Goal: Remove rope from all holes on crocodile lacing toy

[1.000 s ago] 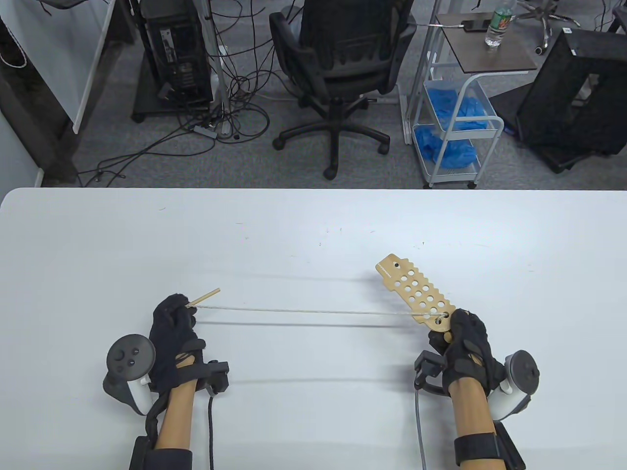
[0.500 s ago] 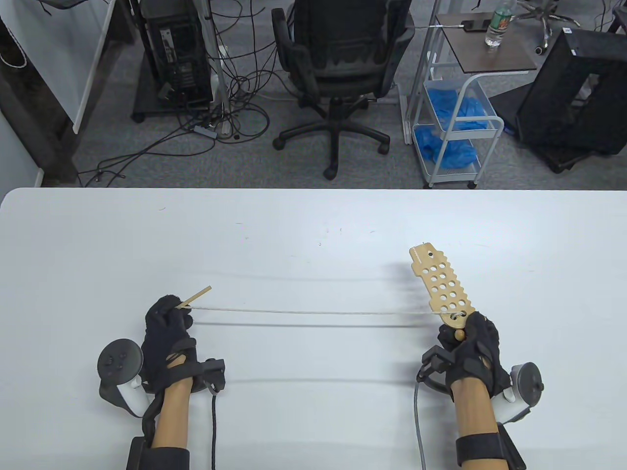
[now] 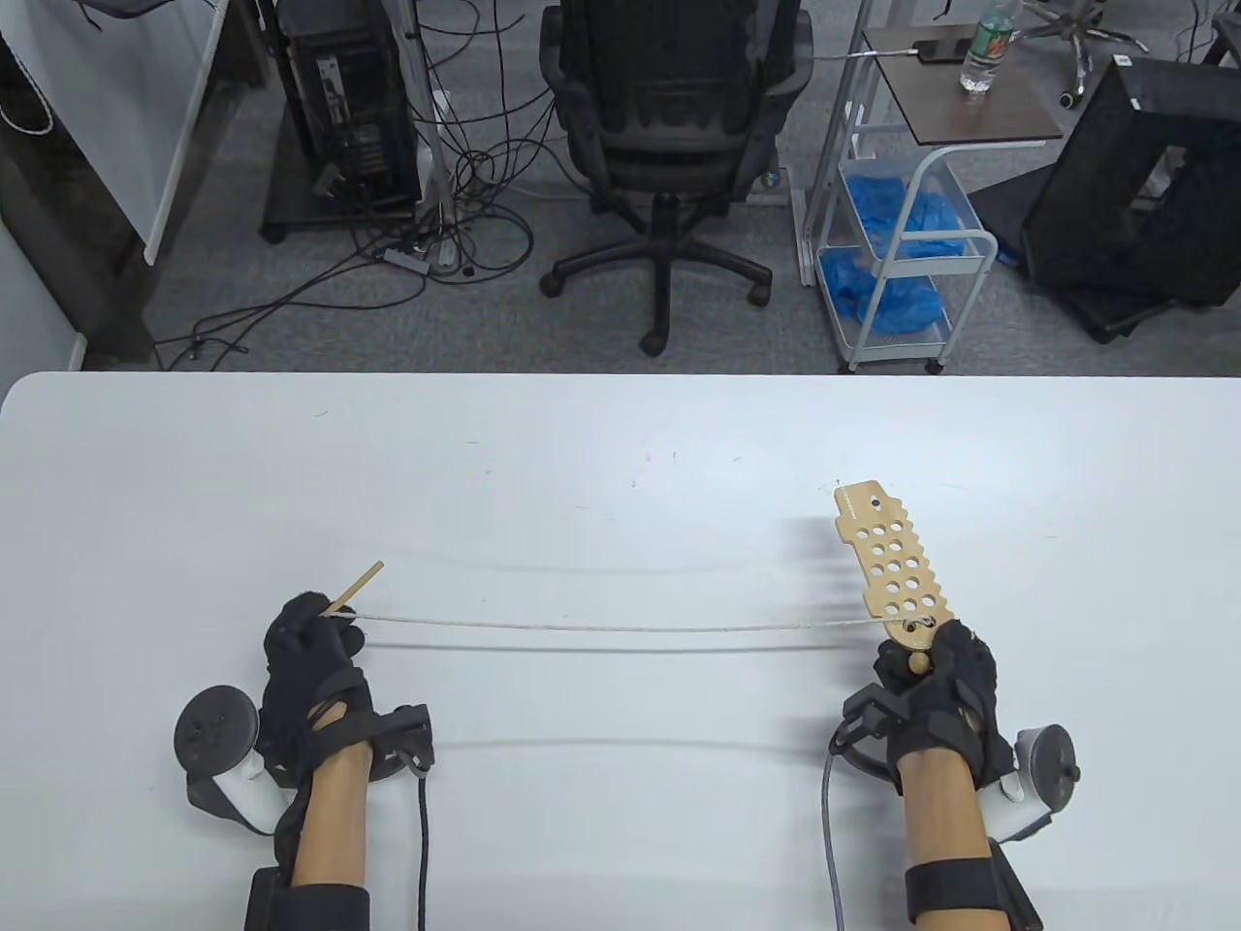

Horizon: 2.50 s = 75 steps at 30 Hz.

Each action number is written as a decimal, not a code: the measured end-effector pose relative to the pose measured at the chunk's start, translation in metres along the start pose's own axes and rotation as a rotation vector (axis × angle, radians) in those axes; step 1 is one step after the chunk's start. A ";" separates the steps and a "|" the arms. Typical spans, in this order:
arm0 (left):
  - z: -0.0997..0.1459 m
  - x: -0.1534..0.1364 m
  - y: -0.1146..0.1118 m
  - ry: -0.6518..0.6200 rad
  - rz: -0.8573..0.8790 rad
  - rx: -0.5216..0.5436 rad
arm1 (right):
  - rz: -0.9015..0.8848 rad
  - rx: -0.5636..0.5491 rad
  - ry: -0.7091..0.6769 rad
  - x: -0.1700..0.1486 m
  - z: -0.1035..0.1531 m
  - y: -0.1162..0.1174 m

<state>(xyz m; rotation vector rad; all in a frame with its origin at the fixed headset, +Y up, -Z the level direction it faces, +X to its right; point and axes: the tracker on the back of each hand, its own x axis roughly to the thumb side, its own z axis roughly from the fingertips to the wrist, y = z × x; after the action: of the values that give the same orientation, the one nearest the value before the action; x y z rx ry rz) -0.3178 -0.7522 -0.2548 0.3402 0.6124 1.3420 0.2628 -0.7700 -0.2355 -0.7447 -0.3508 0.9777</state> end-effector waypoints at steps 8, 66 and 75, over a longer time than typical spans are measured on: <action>0.001 0.001 -0.002 -0.021 0.008 -0.003 | -0.003 0.027 -0.001 -0.003 0.001 0.004; 0.163 0.067 -0.148 -1.153 -0.823 -0.544 | 0.476 0.643 -0.180 -0.074 0.084 0.099; 0.126 0.079 -0.116 -0.951 -0.697 -0.387 | 0.377 0.663 -0.156 -0.059 0.085 0.099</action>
<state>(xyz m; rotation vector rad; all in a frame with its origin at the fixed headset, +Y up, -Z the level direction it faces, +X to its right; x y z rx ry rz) -0.1423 -0.6860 -0.2362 0.3558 -0.3220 0.4886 0.1207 -0.7517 -0.2427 -0.1253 -0.0019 1.4139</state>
